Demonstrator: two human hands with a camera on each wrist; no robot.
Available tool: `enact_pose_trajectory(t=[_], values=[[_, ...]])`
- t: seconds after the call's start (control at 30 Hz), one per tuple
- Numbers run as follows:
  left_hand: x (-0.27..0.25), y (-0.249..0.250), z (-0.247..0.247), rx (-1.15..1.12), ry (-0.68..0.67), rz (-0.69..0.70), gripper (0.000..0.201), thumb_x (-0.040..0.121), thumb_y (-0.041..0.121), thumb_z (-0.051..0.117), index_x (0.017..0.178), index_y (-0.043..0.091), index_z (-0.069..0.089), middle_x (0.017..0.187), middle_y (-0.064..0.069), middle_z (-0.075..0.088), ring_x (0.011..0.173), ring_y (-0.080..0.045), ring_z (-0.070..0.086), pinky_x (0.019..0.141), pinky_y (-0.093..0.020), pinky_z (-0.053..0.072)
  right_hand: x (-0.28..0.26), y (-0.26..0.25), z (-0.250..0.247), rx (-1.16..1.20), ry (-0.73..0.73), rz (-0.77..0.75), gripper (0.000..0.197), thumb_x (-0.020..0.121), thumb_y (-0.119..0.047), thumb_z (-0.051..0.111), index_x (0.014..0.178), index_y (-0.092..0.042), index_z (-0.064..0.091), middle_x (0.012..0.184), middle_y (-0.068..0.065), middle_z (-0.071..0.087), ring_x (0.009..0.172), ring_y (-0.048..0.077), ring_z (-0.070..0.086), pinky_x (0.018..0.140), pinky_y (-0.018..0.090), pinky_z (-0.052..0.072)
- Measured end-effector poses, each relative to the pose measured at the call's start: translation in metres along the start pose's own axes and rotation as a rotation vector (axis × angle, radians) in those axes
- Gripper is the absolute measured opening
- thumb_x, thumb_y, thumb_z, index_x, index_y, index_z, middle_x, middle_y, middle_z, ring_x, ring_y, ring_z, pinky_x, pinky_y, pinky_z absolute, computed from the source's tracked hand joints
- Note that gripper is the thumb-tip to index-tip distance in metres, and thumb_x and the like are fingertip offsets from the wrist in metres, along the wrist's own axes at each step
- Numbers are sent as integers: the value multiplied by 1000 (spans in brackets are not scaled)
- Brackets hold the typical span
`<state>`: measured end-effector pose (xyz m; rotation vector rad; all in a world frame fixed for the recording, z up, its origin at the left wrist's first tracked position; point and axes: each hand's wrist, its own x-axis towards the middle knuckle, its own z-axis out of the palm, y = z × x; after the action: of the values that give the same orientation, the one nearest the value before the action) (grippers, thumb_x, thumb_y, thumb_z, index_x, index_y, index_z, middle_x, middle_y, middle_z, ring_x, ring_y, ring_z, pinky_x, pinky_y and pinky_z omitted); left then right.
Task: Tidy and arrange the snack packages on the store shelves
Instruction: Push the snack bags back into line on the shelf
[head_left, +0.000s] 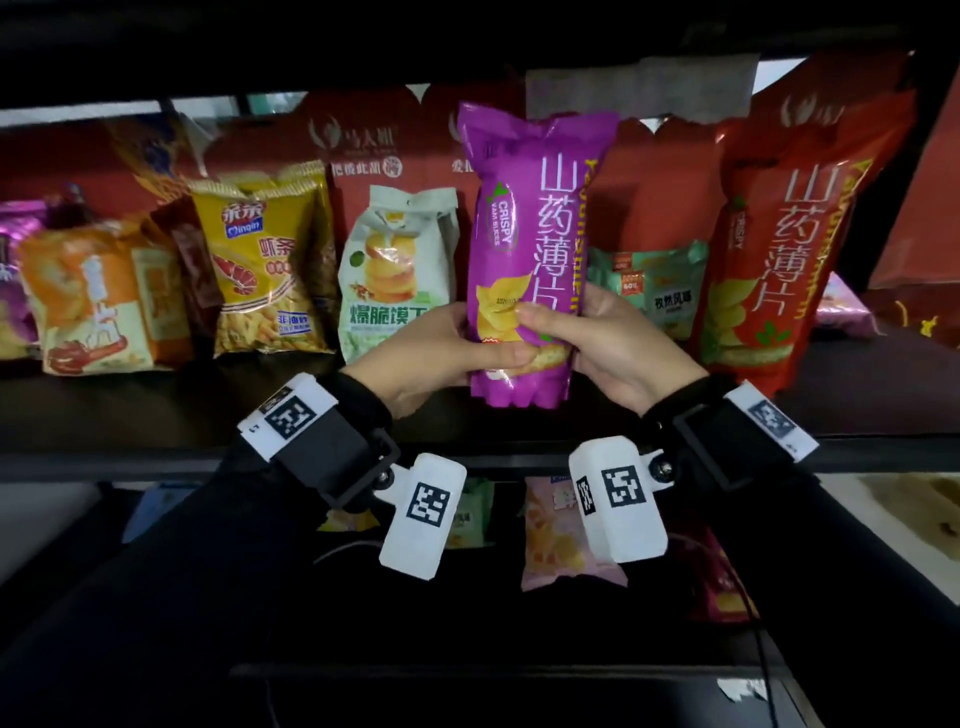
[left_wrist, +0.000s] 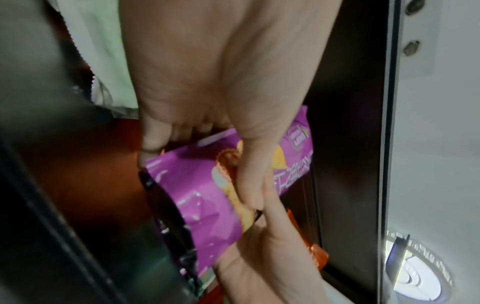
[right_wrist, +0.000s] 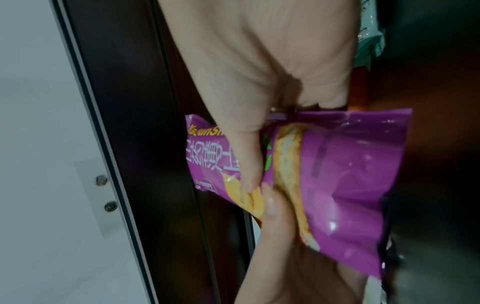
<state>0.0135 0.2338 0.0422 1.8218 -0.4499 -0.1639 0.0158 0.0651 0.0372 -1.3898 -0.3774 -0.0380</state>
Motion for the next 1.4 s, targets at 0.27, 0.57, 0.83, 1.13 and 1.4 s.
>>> enact_pose_trajectory(t=[0.27, 0.57, 0.83, 1.13, 1.4], values=[[4, 0, 3, -6, -40, 28, 53, 69, 20, 78, 119, 18, 59, 110, 2, 72, 103, -13, 68, 88, -27, 56, 2, -12, 1, 36, 68, -78, 32, 82, -2, 67, 113, -7, 59, 102, 8, 70, 83, 16, 69, 78, 29, 58], [19, 19, 4, -189, 205, 198, 23, 87, 12, 66, 109, 14, 65, 99, -1, 73, 82, -10, 72, 68, -20, 56, 7, -28, -2, -78, -55, -63, 49, 82, -4, 68, 127, -12, 51, 113, 4, 69, 97, 16, 69, 76, 28, 57], [15, 46, -11, -325, 59, 293, 44, 80, 6, 63, 123, 3, 56, 101, -2, 71, 89, -12, 70, 72, -22, 54, 11, -29, 6, -32, 68, -150, 52, 81, 6, 65, 129, 0, 47, 111, 13, 65, 97, 24, 65, 93, 42, 53], [22, 60, -6, -392, 216, 370, 21, 91, 3, 57, 112, 3, 61, 96, -8, 70, 82, -16, 69, 76, -25, 57, 20, -47, 12, -15, 62, -236, 33, 89, -9, 62, 120, -4, 55, 115, 16, 66, 99, 24, 66, 88, 37, 55], [26, 64, -7, -566, 271, 365, 37, 99, 13, 48, 132, -4, 48, 121, -19, 61, 105, -27, 63, 96, -39, 52, 25, -42, 8, -137, -34, -179, 50, 83, -15, 71, 128, -14, 49, 116, 6, 67, 99, 17, 69, 87, 35, 56]])
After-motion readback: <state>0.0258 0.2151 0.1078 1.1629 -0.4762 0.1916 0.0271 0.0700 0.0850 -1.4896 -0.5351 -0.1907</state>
